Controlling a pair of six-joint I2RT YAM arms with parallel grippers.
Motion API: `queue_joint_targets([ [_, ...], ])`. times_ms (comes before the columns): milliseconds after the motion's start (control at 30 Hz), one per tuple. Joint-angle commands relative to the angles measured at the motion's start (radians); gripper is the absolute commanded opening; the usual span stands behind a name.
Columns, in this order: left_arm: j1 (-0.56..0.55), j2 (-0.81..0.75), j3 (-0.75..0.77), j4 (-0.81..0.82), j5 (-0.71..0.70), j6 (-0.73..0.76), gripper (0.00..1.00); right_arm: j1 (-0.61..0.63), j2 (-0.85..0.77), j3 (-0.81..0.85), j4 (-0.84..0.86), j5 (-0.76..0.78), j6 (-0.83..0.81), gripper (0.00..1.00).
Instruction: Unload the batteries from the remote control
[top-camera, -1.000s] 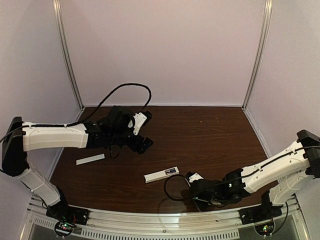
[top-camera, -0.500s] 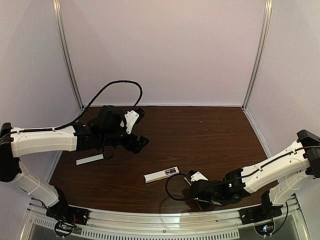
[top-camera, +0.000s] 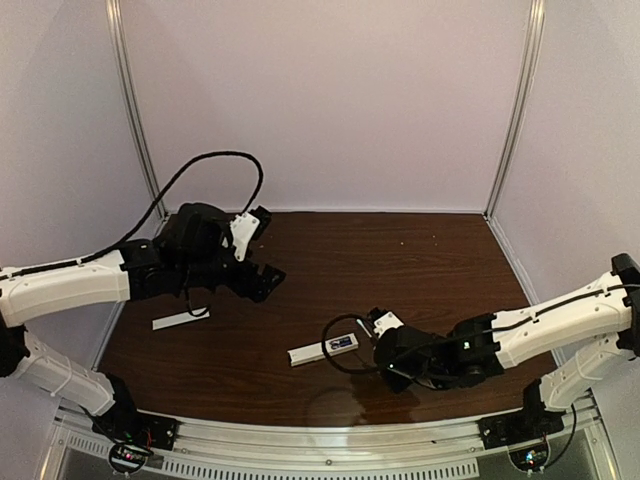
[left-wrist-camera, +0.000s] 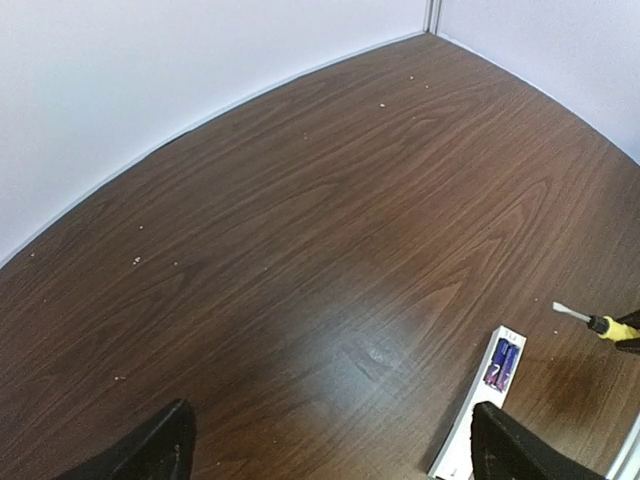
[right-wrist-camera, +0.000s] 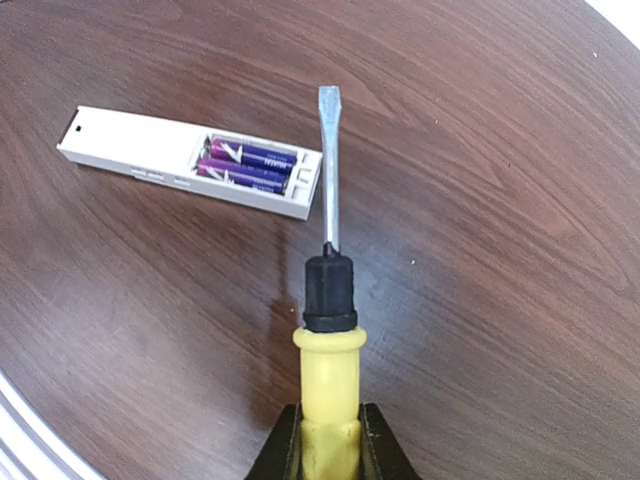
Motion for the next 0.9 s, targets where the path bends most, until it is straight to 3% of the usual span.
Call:
queue_joint_targets([
  [0,0.030,-0.056,0.028,-0.055,0.047,-0.028,0.97,-0.047,-0.029,0.038,0.035,0.040,-0.098,0.12],
  [233,0.108,-0.098,0.025,-0.082,0.172,-0.040,0.98,-0.119,-0.049,0.061,0.102,0.020,-0.198,0.00],
  [633,0.121,-0.063,0.102,-0.139,0.247,-0.008,0.98,-0.251,-0.067,0.082,0.206,-0.080,-0.294,0.00],
  [867,0.194,-0.050,0.152,-0.141,0.487,-0.028,0.97,-0.263,-0.083,0.073,0.284,-0.114,-0.409,0.00],
])
